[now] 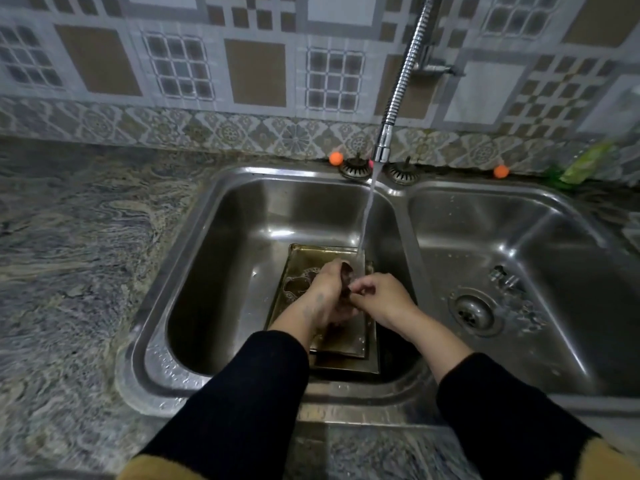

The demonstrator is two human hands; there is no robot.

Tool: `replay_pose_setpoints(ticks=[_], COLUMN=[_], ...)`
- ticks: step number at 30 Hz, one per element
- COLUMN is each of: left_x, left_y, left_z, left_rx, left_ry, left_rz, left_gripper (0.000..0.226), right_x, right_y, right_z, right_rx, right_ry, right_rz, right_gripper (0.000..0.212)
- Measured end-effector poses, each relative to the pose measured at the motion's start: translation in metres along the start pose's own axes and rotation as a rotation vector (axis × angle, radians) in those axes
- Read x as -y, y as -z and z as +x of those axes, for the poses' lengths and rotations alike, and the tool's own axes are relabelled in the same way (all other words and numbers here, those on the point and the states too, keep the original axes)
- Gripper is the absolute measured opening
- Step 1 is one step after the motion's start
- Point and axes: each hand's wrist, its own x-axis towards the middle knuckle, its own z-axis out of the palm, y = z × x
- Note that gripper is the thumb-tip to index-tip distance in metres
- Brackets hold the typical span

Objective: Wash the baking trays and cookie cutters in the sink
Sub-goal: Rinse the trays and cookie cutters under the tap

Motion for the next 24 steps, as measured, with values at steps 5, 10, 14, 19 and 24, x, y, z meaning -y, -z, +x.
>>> replay_pose_setpoints(ticks=[5, 10, 14, 19, 24], left_x=[0.001, 0.003, -0.001, 0.003, -0.002], left_y=[0.011, 0.014, 0.017, 0.01, -0.008], left_z=[-0.007, -0.01, -0.011, -0.01, -0.012], left_rx=[-0.041, -0.06, -0.071, -0.041, 0.008], left_ry=[-0.072, -0.093, -0.205, -0.231, -0.299], left_rz=[0.1, 0.249, 0.225, -0.031, -0.244], left_gripper=[0.045, 0.054, 0.049, 0.037, 0.039], right_x=[0.006, 0.022, 0.014, 0.01, 0.005], right_y=[0.004, 0.009, 0.001, 0.005, 0.021], right_z=[0.015, 0.03, 0.033, 0.019, 0.013], right_rx=[-0.054, -0.078, -0.049, 0.001, 0.003], right_ry=[-0.064, 0.019, -0.096, -0.095, 0.193], right_rz=[0.118, -0.27, 0.139, 0.403, -0.117], right_gripper=[0.009, 0.013, 0.015, 0.024, 0.064])
